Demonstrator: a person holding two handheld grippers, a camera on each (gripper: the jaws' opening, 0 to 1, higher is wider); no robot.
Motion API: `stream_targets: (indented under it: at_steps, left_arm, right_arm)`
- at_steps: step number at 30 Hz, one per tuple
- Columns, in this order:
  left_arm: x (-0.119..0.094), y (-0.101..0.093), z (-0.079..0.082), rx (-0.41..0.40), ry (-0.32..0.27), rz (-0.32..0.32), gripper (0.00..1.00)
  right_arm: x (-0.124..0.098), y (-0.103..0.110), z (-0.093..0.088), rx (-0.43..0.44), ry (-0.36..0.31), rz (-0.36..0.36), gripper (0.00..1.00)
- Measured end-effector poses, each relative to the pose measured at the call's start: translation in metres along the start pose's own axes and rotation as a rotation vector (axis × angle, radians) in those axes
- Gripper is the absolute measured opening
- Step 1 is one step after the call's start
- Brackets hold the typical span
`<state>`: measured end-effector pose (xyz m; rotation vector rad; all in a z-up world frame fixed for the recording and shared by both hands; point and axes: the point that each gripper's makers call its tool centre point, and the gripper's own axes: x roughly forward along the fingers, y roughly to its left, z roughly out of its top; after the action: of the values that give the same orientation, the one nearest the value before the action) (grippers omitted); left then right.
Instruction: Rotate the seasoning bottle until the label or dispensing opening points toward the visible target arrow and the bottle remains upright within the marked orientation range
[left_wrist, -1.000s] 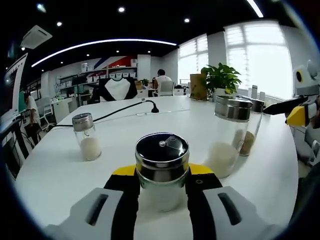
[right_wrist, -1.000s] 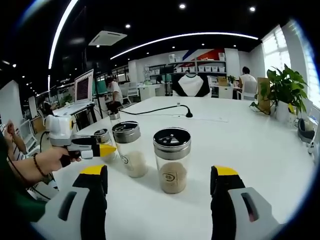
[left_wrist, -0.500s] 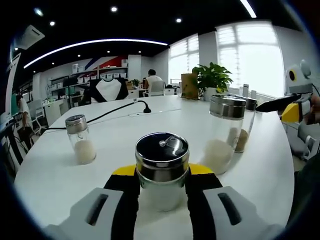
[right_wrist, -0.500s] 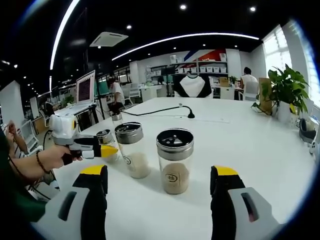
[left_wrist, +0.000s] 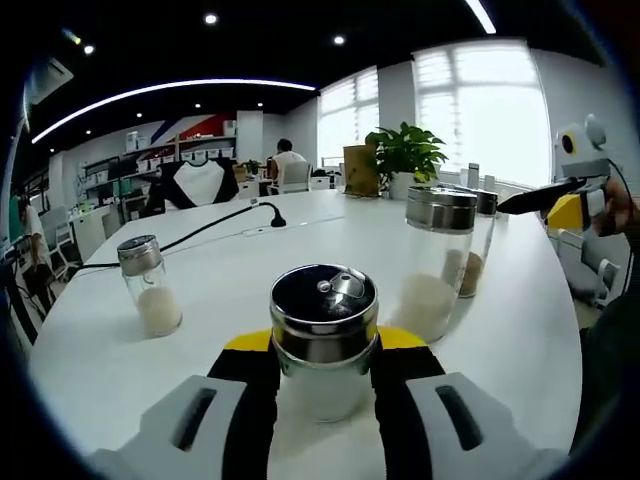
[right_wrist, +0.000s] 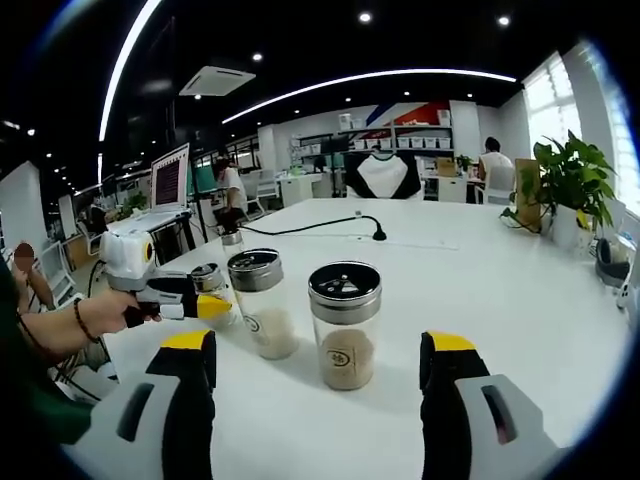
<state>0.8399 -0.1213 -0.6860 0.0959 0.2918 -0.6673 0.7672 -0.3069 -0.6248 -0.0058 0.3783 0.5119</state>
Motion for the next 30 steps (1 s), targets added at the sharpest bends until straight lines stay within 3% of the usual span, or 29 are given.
stream_targets:
  at_steps: [30]
  left_arm:
    - [-0.0009, -0.0056, 0.0006, 0.043, -0.019, -0.183, 0.37]
  right_arm:
    - [-0.0004, 0.0008, 0.0017, -0.013, -0.003, 0.003, 0.84]
